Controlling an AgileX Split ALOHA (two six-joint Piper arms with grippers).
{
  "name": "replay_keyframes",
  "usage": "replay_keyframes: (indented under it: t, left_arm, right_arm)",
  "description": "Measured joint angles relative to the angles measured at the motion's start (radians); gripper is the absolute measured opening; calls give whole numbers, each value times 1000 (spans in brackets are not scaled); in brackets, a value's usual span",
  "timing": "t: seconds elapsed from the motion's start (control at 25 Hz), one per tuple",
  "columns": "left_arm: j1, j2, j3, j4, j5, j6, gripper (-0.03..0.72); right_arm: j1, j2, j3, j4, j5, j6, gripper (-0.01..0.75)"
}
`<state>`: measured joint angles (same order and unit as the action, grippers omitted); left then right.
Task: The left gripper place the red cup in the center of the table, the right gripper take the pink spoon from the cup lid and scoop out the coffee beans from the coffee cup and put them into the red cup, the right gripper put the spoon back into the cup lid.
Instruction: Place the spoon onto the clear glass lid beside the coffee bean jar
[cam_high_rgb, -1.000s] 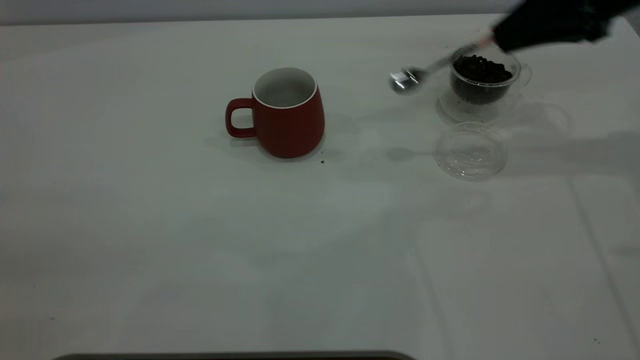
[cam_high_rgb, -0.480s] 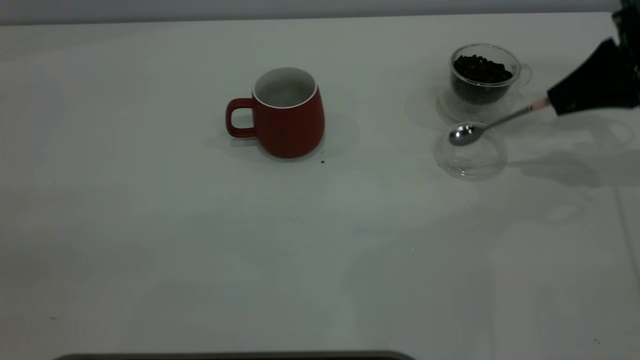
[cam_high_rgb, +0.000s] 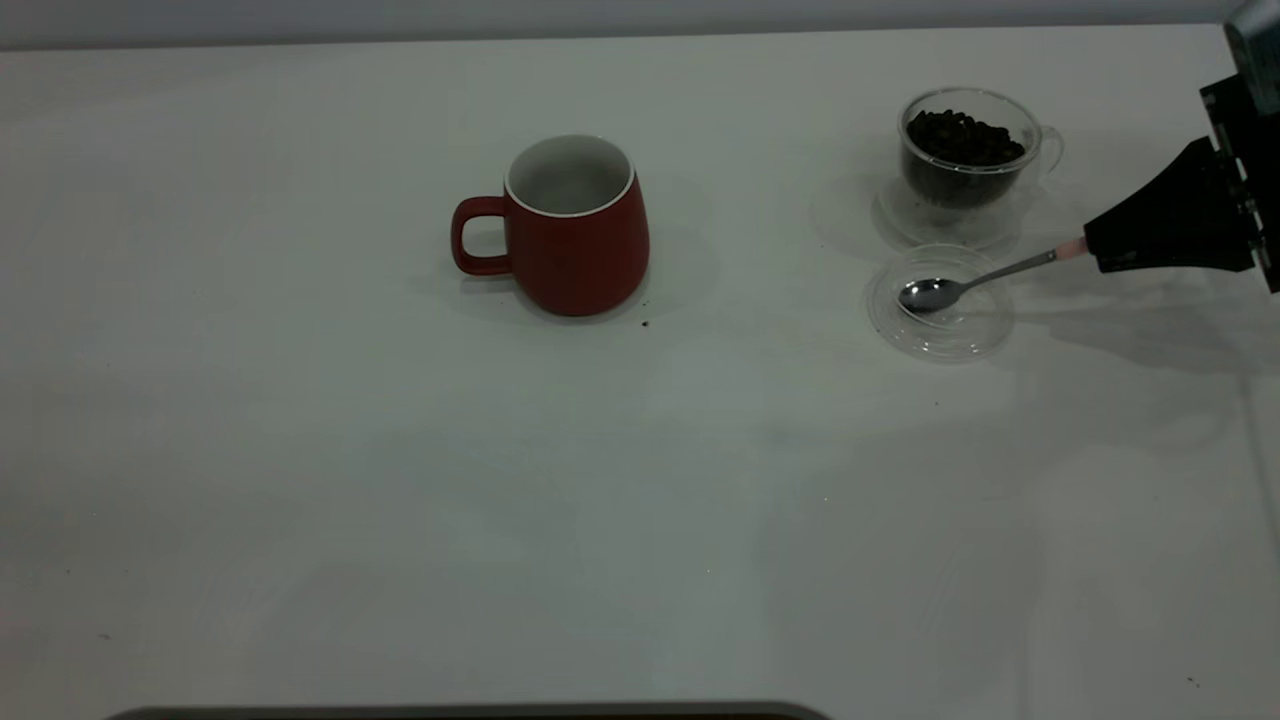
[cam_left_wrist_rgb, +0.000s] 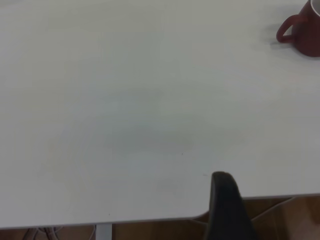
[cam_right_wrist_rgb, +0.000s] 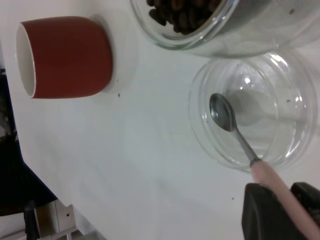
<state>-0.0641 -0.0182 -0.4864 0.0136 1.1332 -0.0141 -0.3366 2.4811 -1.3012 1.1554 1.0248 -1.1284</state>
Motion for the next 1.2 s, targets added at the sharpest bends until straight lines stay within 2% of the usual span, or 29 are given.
replay_keyframes:
  t: [0.36,0.48,0.6,0.84,0.96,1.08,1.2]
  left_arm:
    - [0,0,0,0,0,0,505]
    - [0,0,0,0,0,-1,505]
    - [0,0,0,0,0,-3,505]
    - [0,0,0,0,0,-2,505]
    - [0,0,0,0,0,-2,505]
    - [0,0,0,0,0,-2,505]
    - [0,0,0,0,0,-2,505]
  right_arm:
    - [12,30,-1,28,-19,-19,102]
    - [17,30,-1,33,-35,-41,137]
    - [19,32,-1,33,-58,-60,231]
    - [19,34,-1,33,-61,-78,471]
    - [24,34,-1,33,-64,-98,557]
    - [37,34,-1,44,-94,-132,607]
    - [50,34,-1,87,-153,-184,614]
